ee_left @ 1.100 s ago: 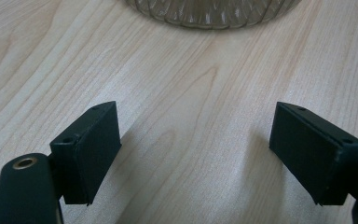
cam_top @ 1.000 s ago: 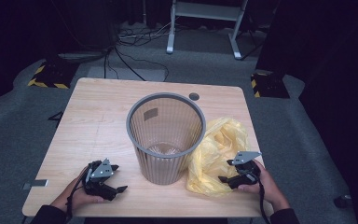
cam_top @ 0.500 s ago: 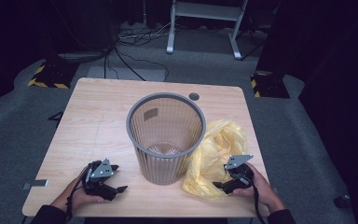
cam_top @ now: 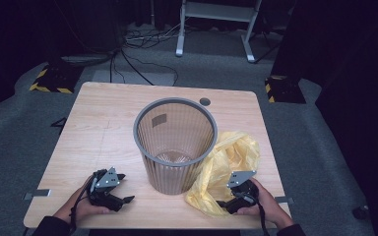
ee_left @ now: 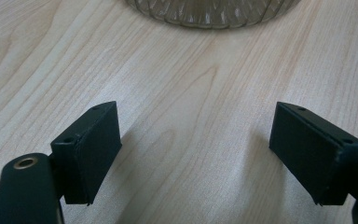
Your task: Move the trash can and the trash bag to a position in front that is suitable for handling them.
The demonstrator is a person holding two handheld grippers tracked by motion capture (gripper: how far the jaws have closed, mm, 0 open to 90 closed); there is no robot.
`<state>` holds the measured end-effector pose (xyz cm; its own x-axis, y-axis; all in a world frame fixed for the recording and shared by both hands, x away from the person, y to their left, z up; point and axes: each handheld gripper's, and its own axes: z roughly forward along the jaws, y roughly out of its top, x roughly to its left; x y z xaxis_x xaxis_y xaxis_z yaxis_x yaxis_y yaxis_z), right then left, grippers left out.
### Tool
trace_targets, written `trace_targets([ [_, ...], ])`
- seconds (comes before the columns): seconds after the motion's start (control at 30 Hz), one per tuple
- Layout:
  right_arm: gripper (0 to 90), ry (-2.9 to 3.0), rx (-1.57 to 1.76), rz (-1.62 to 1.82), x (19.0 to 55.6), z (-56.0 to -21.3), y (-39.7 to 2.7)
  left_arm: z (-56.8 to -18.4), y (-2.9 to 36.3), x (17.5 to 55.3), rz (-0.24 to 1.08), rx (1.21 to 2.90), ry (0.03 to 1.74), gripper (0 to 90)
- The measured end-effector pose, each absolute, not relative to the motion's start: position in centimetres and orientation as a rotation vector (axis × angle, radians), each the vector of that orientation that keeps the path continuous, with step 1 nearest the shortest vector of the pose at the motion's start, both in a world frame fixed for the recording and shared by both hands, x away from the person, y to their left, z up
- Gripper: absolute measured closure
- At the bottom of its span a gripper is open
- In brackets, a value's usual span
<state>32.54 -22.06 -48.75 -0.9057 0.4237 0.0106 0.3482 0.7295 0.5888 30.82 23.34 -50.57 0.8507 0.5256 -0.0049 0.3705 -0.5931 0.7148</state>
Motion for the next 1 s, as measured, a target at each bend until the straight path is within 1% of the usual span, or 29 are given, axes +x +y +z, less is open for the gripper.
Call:
trace_targets([
  [0.17, 23.7, 2.79, 0.571, 0.931, 31.9, -47.1, -21.9, -50.6, 23.3, 30.8, 0.266, 2.271, 0.647, 16.3],
  [0.4, 23.4, 2.695, 0.569, 1.038, 31.2, -43.6, -23.7, -50.6, 23.4, 30.8, 0.264, 2.271, 0.648, 16.3],
  [0.63, 24.0, 2.631, 0.603, 1.093, 31.4, -42.2, -24.8, -50.6, 23.4, 30.8, 0.263, 2.272, 0.646, 16.2],
  [0.77, 23.1, 2.666, 0.58, 1.021, 30.8, -42.5, -24.1, -50.6, 23.4, 30.8, 0.263, 2.272, 0.646, 16.3],
  [0.9, 30.6, 2.71, 0.626, 0.937, 30.8, -44.3, -22.7, -50.6, 23.4, 30.8, 0.263, 2.271, 0.647, 16.3],
  [1.0, 31.3, 2.752, 0.655, 0.88, 31.0, -46.0, -21.8, -50.6, 23.4, 30.7, 0.262, 2.271, 0.647, 16.3],
])
